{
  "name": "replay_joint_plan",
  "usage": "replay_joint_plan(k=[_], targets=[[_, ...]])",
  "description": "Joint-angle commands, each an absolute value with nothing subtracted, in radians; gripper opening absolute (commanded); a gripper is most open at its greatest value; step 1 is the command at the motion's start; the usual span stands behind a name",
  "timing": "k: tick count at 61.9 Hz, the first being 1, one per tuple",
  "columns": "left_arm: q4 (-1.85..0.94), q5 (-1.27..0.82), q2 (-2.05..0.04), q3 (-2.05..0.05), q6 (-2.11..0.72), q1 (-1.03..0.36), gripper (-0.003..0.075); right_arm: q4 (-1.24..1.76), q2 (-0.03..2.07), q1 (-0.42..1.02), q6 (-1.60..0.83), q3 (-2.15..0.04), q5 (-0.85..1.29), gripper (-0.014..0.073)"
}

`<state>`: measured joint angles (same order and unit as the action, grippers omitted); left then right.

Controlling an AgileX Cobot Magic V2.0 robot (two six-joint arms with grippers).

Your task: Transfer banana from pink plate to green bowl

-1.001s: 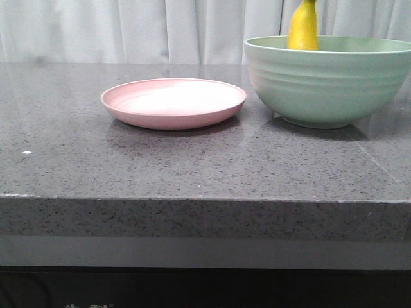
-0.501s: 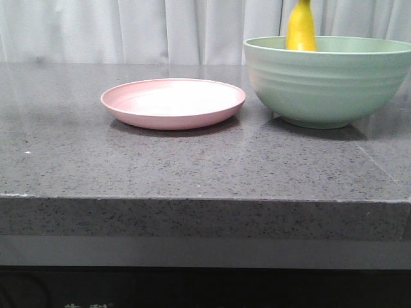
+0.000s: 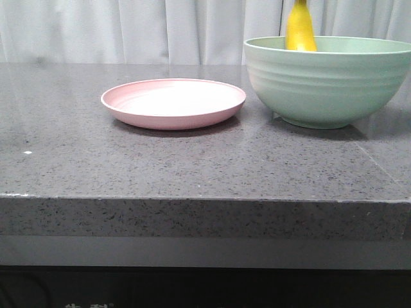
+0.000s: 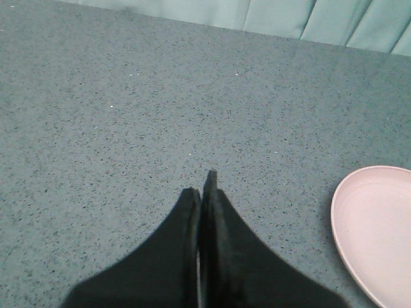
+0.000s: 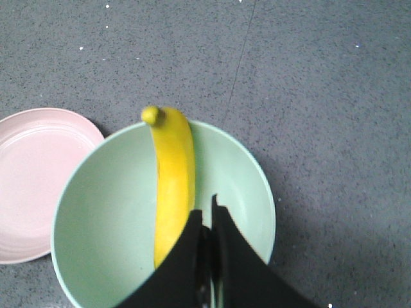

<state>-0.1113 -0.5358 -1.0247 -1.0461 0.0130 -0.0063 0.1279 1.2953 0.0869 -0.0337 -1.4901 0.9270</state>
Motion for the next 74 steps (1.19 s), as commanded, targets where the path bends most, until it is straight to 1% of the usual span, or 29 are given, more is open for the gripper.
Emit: replay_joint_plan(k=[1, 10, 15, 21, 28, 36, 42, 48, 74], targets=[[-0.118, -0.373, -0.904, -0.972, 0.018, -0.004, -0.0018, 0.124, 1.114, 0.082, -0.034, -1.269, 0.671, -0.0060], [-0.119, -0.264, -0.740, -0.788, 0.018, -0.006, -0.0018, 0.141, 0.843, 0.082, -0.034, -0.867, 0.358, -0.0060], [-0.119, -0.252, -0.648, -0.700, 0.018, -0.006, -0.0018, 0.141, 0.691, 0.082, -0.034, -0.672, 0.253, -0.0060], [-0.119, -0.254, -0.547, -0.603, 0.015, -0.006, -0.0018, 0.141, 0.484, 0.082, -0.034, -0.490, 0.220, -0.0060], [-0.121, -0.254, -0.427, -0.499, 0.015, -0.006, -0.0018, 0.141, 0.287, 0.082, -0.034, -0.365, 0.242, -0.0060], [-0.124, -0.252, -0.297, -0.414, 0.015, -0.006, -0.0018, 0.141, 0.136, 0.082, -0.034, -0.322, 0.265, -0.0060], [-0.127, -0.237, -0.205, -0.380, 0.015, -0.006, -0.0018, 0.141, 0.112, 0.082, -0.034, -0.323, 0.268, -0.0060], [-0.127, -0.231, -0.156, -0.376, 0.015, -0.006, -0.0018, 0.141, 0.113, 0.082, -0.034, -0.323, 0.274, -0.0060], [-0.127, -0.233, -0.145, -0.376, 0.015, -0.006, -0.0018, 0.141, 0.113, 0.081, -0.034, -0.323, 0.280, -0.0060]])
